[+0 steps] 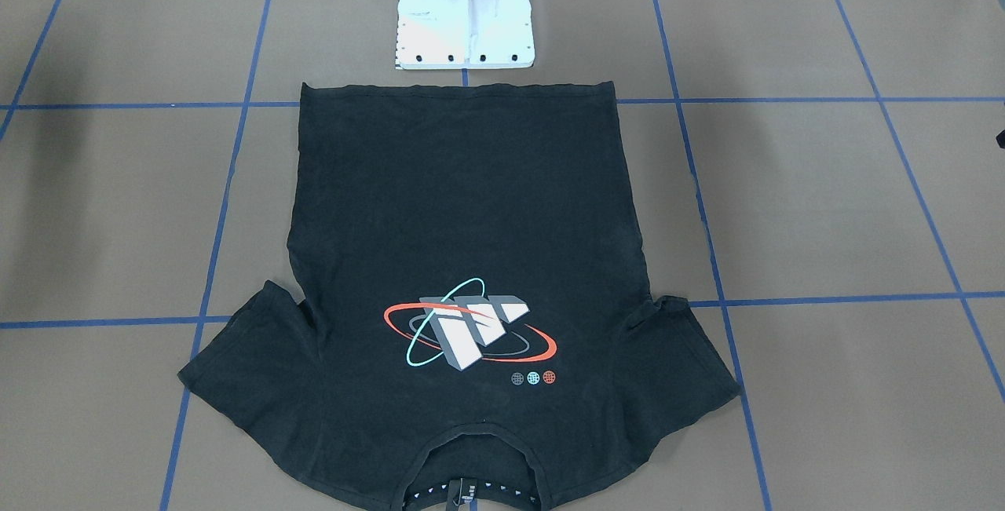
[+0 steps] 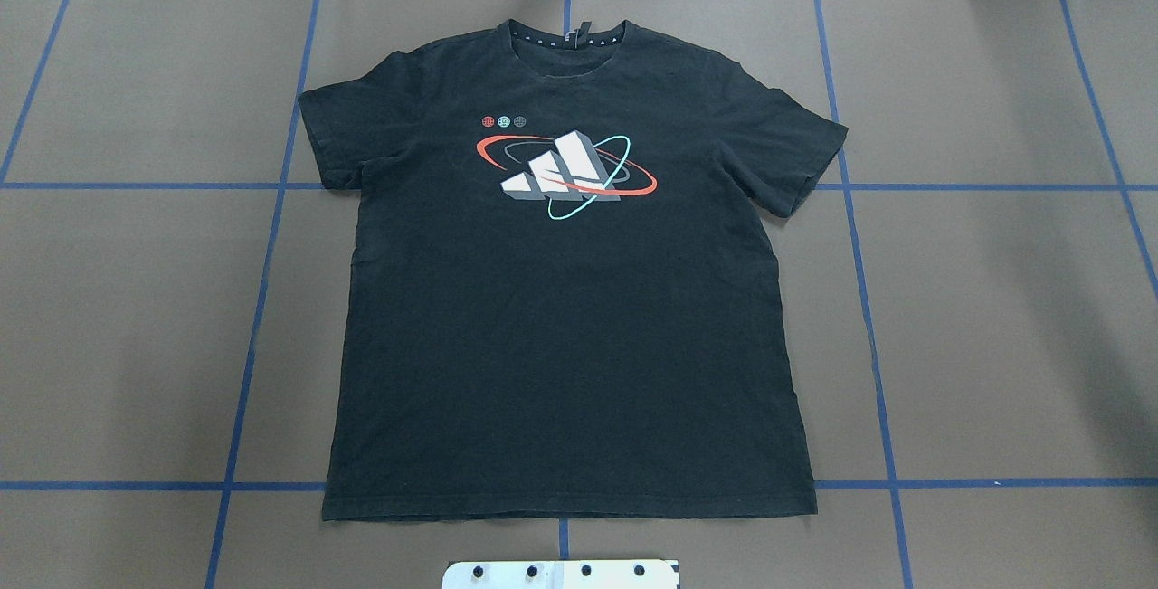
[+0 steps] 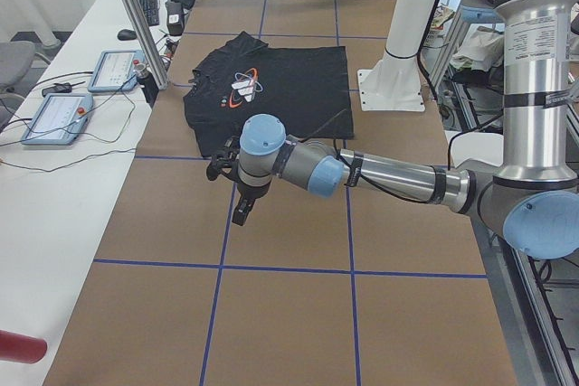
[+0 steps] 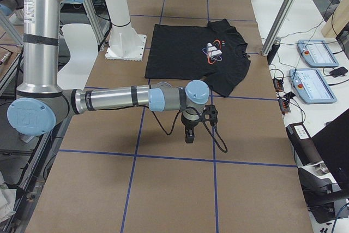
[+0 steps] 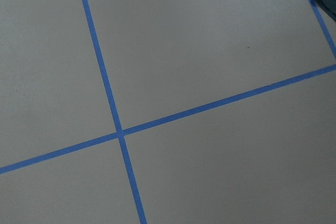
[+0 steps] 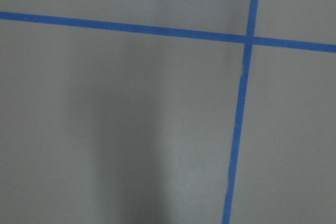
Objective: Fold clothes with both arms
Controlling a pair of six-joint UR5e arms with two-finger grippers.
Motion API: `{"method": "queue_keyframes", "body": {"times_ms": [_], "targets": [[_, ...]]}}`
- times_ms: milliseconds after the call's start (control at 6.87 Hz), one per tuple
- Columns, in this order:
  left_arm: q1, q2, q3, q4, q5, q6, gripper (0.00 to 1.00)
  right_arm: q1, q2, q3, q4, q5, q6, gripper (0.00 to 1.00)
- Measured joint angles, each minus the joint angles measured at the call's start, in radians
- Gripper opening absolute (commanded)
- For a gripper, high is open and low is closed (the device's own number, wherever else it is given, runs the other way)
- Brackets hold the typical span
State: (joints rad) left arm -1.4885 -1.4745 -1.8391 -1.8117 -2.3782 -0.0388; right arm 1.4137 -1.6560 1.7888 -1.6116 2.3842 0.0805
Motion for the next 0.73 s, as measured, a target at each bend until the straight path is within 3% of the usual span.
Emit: {"method": "queue_keyframes", "body": {"times_ms": [437,728], "targets": [[0.001,0.0,-0.037,-0.007,-0.031,-0.001,1.0,-0.073,0.173,-0.161,0.184,0.042,0.255,0.96],[0.001,0.002,-0.053,-0.008,-0.031,-0.002,1.0,-0.166,0.338,-0.308,0.315,0.031,0.543,0.98]]}}
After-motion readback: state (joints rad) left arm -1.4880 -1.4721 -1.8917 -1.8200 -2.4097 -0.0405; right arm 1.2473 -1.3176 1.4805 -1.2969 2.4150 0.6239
